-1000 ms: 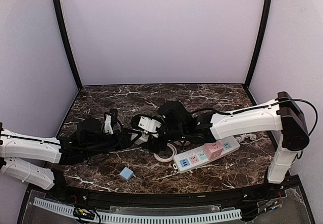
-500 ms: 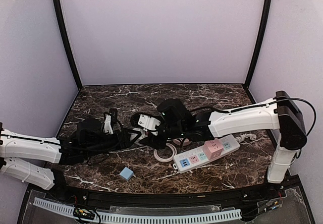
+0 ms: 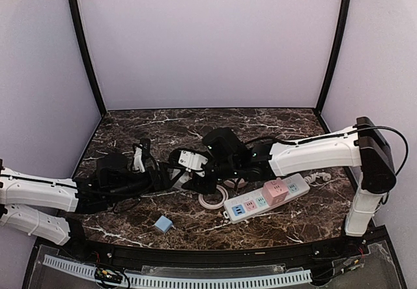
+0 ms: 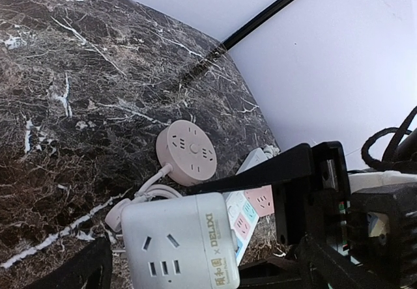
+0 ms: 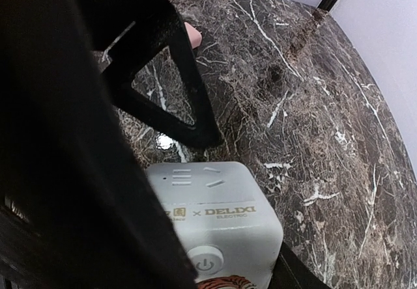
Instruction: Insert the plug
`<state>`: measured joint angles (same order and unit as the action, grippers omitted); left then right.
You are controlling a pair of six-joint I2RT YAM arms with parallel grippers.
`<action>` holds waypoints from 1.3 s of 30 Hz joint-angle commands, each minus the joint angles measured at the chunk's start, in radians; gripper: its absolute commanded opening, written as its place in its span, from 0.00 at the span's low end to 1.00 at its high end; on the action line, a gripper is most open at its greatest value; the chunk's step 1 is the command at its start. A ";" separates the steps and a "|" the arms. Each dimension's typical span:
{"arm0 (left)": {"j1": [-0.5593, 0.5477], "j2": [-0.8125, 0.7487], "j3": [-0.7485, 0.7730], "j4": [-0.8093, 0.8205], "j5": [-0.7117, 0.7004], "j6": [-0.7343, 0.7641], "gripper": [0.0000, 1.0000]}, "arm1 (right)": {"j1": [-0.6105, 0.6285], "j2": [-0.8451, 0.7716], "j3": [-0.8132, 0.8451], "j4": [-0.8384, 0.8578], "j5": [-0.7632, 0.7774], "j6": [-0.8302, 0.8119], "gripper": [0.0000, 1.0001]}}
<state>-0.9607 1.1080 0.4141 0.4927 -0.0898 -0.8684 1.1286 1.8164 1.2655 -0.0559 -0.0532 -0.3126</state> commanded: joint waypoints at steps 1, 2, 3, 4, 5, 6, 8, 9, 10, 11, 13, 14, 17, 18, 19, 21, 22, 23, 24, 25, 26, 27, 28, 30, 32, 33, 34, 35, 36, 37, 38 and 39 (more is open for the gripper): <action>-0.004 -0.034 -0.023 0.009 -0.009 0.010 1.00 | -0.010 -0.036 0.035 -0.036 0.001 -0.017 0.04; -0.004 -0.042 -0.026 0.009 -0.010 0.011 1.00 | -0.010 -0.042 0.036 -0.046 0.001 -0.020 0.04; -0.003 -0.046 -0.028 0.010 -0.012 0.013 1.00 | -0.011 -0.048 0.039 -0.060 0.001 -0.022 0.04; -0.004 -0.053 -0.033 0.011 -0.017 0.016 1.00 | -0.012 -0.054 0.043 -0.074 -0.001 -0.023 0.04; -0.003 -0.062 -0.037 0.013 -0.022 0.018 1.00 | -0.012 -0.059 0.048 -0.092 -0.005 -0.026 0.05; -0.003 -0.067 -0.045 0.020 -0.023 0.021 1.00 | -0.012 -0.063 0.054 -0.113 -0.012 -0.028 0.06; -0.003 -0.085 -0.056 0.025 -0.029 0.026 1.00 | -0.013 -0.072 0.068 -0.156 -0.023 -0.037 0.06; -0.004 -0.096 -0.059 0.025 -0.034 0.030 1.00 | -0.013 -0.077 0.074 -0.176 -0.024 -0.042 0.06; -0.003 -0.102 -0.062 0.019 -0.037 0.040 1.00 | -0.013 -0.084 0.081 -0.196 -0.024 -0.050 0.06; -0.004 -0.116 -0.066 0.016 -0.047 0.044 1.00 | -0.013 -0.091 0.086 -0.213 -0.021 -0.056 0.06; -0.004 -0.136 -0.078 0.013 -0.061 0.062 1.00 | -0.012 -0.113 0.090 -0.239 -0.003 -0.061 0.06; -0.004 -0.143 -0.082 0.013 -0.067 0.072 1.00 | -0.012 -0.123 0.090 -0.248 0.009 -0.062 0.06; -0.003 -0.185 -0.094 -0.003 -0.104 0.093 1.00 | -0.012 -0.146 0.103 -0.302 0.015 -0.072 0.02; -0.004 -0.195 -0.096 -0.016 -0.112 0.103 1.00 | -0.012 -0.147 0.112 -0.330 0.015 -0.076 0.00; -0.003 -0.215 -0.101 -0.023 -0.129 0.108 1.00 | -0.012 -0.149 0.123 -0.355 0.014 -0.078 0.00; -0.004 -0.248 -0.107 -0.045 -0.157 0.125 1.00 | -0.012 -0.155 0.136 -0.401 0.020 -0.079 0.00; -0.004 -0.259 -0.109 -0.060 -0.168 0.133 1.00 | -0.012 -0.160 0.139 -0.416 0.032 -0.077 0.00; -0.004 -0.281 -0.113 -0.079 -0.198 0.134 1.00 | -0.011 -0.168 0.141 -0.429 0.049 -0.075 0.00; -0.004 -0.302 -0.115 -0.093 -0.232 0.130 1.00 | -0.012 -0.175 0.140 -0.441 0.070 -0.076 0.00; -0.004 -0.312 -0.118 -0.116 -0.250 0.127 1.00 | -0.012 -0.186 0.136 -0.455 0.080 -0.081 0.00; -0.004 -0.332 -0.120 -0.125 -0.280 0.126 1.00 | -0.011 -0.198 0.130 -0.469 0.083 -0.088 0.00; -0.004 -0.340 -0.127 -0.137 -0.294 0.123 1.00 | -0.010 -0.212 0.120 -0.480 0.079 -0.099 0.00; -0.003 -0.356 -0.130 -0.141 -0.314 0.121 1.00 | -0.009 -0.226 0.110 -0.490 0.080 -0.113 0.00; -0.004 -0.371 -0.141 -0.146 -0.336 0.115 1.00 | -0.008 -0.256 0.088 -0.502 0.093 -0.134 0.00; -0.004 -0.373 -0.148 -0.148 -0.354 0.109 1.00 | -0.003 -0.279 0.072 -0.515 0.109 -0.154 0.00; -0.003 -0.371 -0.150 -0.145 -0.357 0.106 1.00 | 0.000 -0.289 0.065 -0.524 0.111 -0.160 0.00; -0.004 -0.363 -0.150 -0.142 -0.362 0.105 1.00 | 0.001 -0.296 0.060 -0.537 0.111 -0.171 0.00; -0.003 -0.358 -0.150 -0.137 -0.362 0.105 1.00 | 0.003 -0.302 0.057 -0.550 0.115 -0.180 0.00; -0.004 -0.347 -0.148 -0.133 -0.361 0.105 1.00 | 0.005 -0.308 0.053 -0.562 0.117 -0.186 0.00; -0.003 -0.341 -0.146 -0.128 -0.359 0.107 1.00 | 0.004 -0.314 0.049 -0.574 0.114 -0.200 0.00; -0.004 -0.331 -0.143 -0.126 -0.357 0.107 1.00 | 0.007 -0.321 0.042 -0.588 0.115 -0.214 0.00; -0.003 -0.327 -0.143 -0.125 -0.357 0.110 0.97 | 0.009 -0.331 0.036 -0.599 0.115 -0.225 0.00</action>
<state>-0.9607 0.7593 0.2852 0.3794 -0.4217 -0.7662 1.1271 1.5204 1.3281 -0.6052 0.0479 -0.4793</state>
